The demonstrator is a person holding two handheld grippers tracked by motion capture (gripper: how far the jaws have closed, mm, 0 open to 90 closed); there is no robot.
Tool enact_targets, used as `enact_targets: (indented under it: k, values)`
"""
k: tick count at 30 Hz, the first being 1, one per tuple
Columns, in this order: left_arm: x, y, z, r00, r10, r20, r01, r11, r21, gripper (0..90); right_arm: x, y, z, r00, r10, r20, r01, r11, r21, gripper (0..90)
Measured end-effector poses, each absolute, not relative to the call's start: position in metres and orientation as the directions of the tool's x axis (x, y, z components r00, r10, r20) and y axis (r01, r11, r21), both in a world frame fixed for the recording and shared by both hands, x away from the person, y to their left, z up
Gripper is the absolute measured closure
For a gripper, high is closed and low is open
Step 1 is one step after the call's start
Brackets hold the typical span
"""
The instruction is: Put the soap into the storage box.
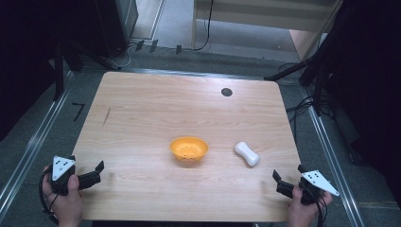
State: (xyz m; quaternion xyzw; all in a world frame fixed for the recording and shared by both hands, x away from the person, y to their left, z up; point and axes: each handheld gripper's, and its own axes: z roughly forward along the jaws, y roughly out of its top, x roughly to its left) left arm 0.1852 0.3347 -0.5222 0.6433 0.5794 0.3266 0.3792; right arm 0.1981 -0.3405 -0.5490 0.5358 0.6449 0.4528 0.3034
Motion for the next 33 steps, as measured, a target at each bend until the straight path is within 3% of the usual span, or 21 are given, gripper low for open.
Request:
enact_targets:
  k: [7, 14, 23, 33]
  values:
    - [0.185, 0.334, -0.522, 0.113, 0.994, -0.012, 0.494, -0.046, 0.868, 0.0, 0.201, -0.336, -0.549, -0.246, 0.967, 0.069, 0.447, 0.05, 0.893, 0.0]
    - [0.184, 0.335, -0.522, 0.112, 0.994, -0.016, 0.49, -0.042, 0.871, 0.0, 0.206, -0.338, -0.543, -0.297, 0.949, 0.108, 0.496, 0.057, 0.866, 0.1]
    - [0.184, 0.335, -0.522, 0.111, 0.994, -0.021, 0.49, -0.037, 0.871, 0.0, 0.223, -0.328, -0.531, -0.386, 0.921, 0.062, 0.622, 0.21, 0.754, 0.2]
    - [0.184, 0.336, -0.522, 0.111, 0.994, -0.025, 0.487, -0.032, 0.873, 0.0, 0.243, -0.314, -0.525, -0.476, 0.878, 0.057, 0.686, 0.33, 0.649, 0.3]
